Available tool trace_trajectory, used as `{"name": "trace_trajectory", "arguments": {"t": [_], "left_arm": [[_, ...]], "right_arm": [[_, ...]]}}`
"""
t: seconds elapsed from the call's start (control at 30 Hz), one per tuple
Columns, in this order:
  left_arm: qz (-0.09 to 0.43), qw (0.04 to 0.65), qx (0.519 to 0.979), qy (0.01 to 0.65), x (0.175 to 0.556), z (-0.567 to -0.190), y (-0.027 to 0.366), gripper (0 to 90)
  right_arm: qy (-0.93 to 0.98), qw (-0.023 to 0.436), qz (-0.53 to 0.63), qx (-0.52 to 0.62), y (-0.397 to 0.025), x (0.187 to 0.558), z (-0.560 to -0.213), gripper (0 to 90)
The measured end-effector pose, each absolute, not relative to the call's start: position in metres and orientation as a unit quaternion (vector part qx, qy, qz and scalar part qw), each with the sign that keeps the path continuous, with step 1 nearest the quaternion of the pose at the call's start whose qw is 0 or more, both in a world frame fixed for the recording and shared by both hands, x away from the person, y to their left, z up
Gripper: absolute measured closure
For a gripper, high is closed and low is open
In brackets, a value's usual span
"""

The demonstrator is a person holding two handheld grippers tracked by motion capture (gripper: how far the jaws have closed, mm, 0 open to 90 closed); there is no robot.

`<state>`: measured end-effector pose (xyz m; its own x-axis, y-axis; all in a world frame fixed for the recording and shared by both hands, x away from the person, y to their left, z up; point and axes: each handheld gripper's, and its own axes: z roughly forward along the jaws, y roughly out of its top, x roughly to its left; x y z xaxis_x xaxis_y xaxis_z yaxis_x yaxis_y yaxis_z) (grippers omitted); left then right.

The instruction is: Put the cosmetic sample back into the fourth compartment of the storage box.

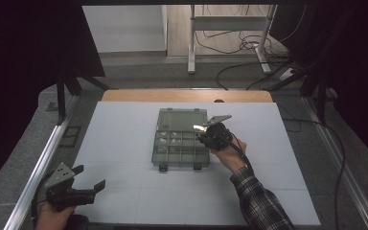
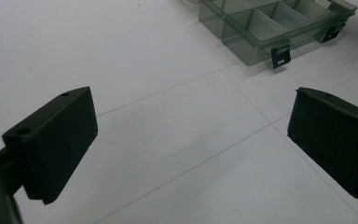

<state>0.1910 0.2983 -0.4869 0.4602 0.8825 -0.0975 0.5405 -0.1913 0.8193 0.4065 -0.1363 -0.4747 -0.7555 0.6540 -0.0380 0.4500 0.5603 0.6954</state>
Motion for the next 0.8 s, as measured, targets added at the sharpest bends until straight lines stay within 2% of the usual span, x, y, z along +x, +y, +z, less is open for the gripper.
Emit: {"name": "trace_trajectory", "arguments": {"t": [0.37,0.8], "left_arm": [[0.203,0.42,0.745,0.478,0.191,-0.487,0.298,1.8],[0.202,0.422,0.745,0.476,0.191,-0.487,0.299,1.8]], "right_arm": [[0.873,0.15,0.335,0.321,-0.135,0.415,-0.484,78.9],[0.876,0.151,0.33,0.319,-0.133,0.412,-0.484,65.8]]}}
